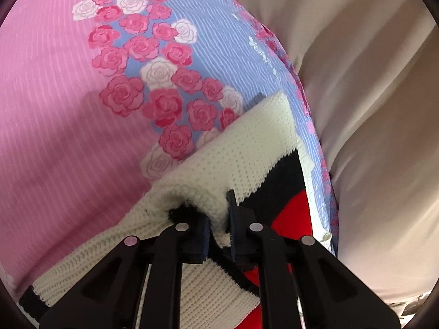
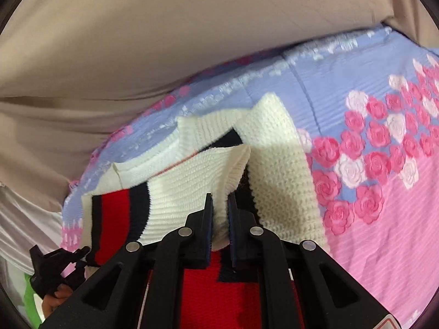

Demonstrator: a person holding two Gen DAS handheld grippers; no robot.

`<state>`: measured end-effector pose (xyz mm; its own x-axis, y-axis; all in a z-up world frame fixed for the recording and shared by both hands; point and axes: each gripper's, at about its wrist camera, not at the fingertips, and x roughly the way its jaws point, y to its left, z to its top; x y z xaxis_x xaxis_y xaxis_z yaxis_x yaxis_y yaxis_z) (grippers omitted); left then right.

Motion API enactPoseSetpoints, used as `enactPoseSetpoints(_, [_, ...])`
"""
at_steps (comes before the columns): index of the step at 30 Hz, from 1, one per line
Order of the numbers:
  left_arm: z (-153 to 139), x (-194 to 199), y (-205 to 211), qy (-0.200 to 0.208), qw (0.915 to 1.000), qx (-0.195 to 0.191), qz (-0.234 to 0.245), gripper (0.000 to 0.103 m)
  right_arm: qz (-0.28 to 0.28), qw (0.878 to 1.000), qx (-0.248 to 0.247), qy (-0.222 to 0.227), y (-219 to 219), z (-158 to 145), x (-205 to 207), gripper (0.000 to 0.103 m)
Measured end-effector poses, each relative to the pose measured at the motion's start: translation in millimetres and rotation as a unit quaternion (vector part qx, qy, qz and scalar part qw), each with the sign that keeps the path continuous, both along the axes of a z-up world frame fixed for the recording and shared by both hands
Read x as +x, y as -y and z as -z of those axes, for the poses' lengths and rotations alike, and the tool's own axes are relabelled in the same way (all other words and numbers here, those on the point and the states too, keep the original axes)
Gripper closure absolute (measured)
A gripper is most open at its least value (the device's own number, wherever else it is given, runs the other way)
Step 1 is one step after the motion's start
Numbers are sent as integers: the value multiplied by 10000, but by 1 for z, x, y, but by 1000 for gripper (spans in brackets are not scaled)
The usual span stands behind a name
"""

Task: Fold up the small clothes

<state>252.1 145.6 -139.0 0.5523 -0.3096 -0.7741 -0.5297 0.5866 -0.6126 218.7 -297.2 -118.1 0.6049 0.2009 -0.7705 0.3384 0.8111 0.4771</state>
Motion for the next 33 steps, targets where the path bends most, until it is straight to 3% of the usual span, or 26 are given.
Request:
enactPoseSetpoints(3, [1, 3, 1, -56, 9997, 220, 103, 94, 109, 9999, 27, 6, 8, 5, -3, 94])
enactPoseSetpoints(6, [12, 3, 3, -196, 9989, 369, 192, 95, 139, 9975, -32, -685, 10, 48, 0, 94])
enactPoseSetpoints(7, [12, 3, 4, -149, 9987, 436, 220, 95, 246, 9980, 112, -571, 13, 50, -5, 95])
enactPoseSetpoints(10, [9, 4, 12, -61, 9956, 823, 453, 94, 272, 9980, 34, -564, 11, 44, -6, 94])
enactPoseSetpoints(13, [8, 3, 15, 61, 9934, 992, 570, 93, 112, 9956, -614, -706, 2, 29, -7, 89])
enactPoseSetpoints(16, [10, 1, 14, 232, 9928, 996, 630, 93, 274, 9901, -1355, -258, -12, -16, -16, 82])
enactPoseSetpoints(18, [10, -5, 13, 345, 9922, 1002, 661, 93, -151, 9928, -1191, 13, -31, -34, -2, 82])
enactPoseSetpoints(20, [9, -4, 15, 383, 9912, 1063, 695, 93, -928, 9904, -1013, 134, -68, -44, 29, 82])
enactPoseSetpoints(22, [9, -5, 15, 385, 9912, 1055, 704, 93, -1823, 9786, -880, 368, -116, -48, 62, 82])
enactPoseSetpoints(26, [10, -3, 12, 397, 9918, 935, 776, 93, -3102, 9447, -1014, 335, -206, -33, 130, 64])
enactPoseSetpoints(29, [10, -2, 12, 440, 9912, 914, 846, 93, -3600, 9244, -1252, 118, -249, -12, 170, 62])
enactPoseSetpoints(33, [12, -3, 10, 486, 9917, 818, 868, 93, -4042, 9085, -1037, -206, -286, 13, 205, 62])
